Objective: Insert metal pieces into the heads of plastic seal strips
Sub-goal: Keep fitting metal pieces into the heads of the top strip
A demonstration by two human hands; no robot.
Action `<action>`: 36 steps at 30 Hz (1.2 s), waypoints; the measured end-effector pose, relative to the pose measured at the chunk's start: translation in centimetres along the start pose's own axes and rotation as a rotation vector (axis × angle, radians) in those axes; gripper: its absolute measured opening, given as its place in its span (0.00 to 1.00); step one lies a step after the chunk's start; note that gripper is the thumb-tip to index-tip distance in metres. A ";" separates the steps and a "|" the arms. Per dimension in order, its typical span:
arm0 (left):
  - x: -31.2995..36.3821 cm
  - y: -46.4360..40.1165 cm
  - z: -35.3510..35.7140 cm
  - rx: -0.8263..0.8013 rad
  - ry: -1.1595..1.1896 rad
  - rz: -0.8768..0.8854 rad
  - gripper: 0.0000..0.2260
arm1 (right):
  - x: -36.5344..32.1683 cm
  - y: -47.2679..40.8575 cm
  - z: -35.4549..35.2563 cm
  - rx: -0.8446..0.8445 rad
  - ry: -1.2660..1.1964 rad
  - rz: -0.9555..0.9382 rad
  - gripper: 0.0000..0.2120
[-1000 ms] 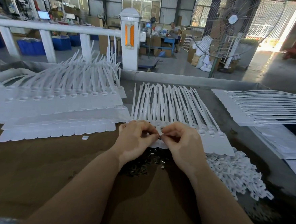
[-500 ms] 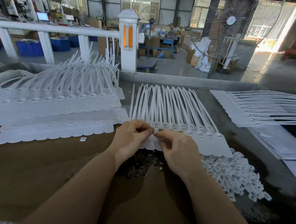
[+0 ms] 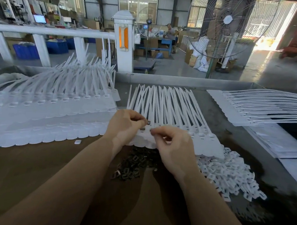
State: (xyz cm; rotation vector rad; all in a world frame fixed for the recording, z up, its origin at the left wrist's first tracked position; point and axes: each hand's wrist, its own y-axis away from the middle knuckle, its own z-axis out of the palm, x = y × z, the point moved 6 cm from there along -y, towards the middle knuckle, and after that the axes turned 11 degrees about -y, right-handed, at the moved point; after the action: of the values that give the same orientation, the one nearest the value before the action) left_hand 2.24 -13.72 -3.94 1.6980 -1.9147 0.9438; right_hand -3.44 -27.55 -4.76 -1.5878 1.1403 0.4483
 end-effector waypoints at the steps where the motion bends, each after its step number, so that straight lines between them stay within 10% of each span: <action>1: 0.4 -0.1 0.3 -0.019 0.000 0.007 0.02 | 0.0 -0.1 -0.8 0.103 -0.054 0.002 0.07; 10: 3.5 -1.2 4.4 -0.200 0.122 -0.055 0.02 | 3.5 0.5 -6.1 0.766 -0.409 0.296 0.13; 36: 3.8 -1.6 7.6 -0.266 -0.068 -0.168 0.06 | 3.5 0.6 -5.7 0.707 -0.308 0.439 0.17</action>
State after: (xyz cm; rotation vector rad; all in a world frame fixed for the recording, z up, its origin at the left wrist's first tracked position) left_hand 4.16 -21.90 -6.16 1.7168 -1.8130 0.5479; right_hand -3.82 -34.21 -5.74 -0.6327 1.2229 0.4815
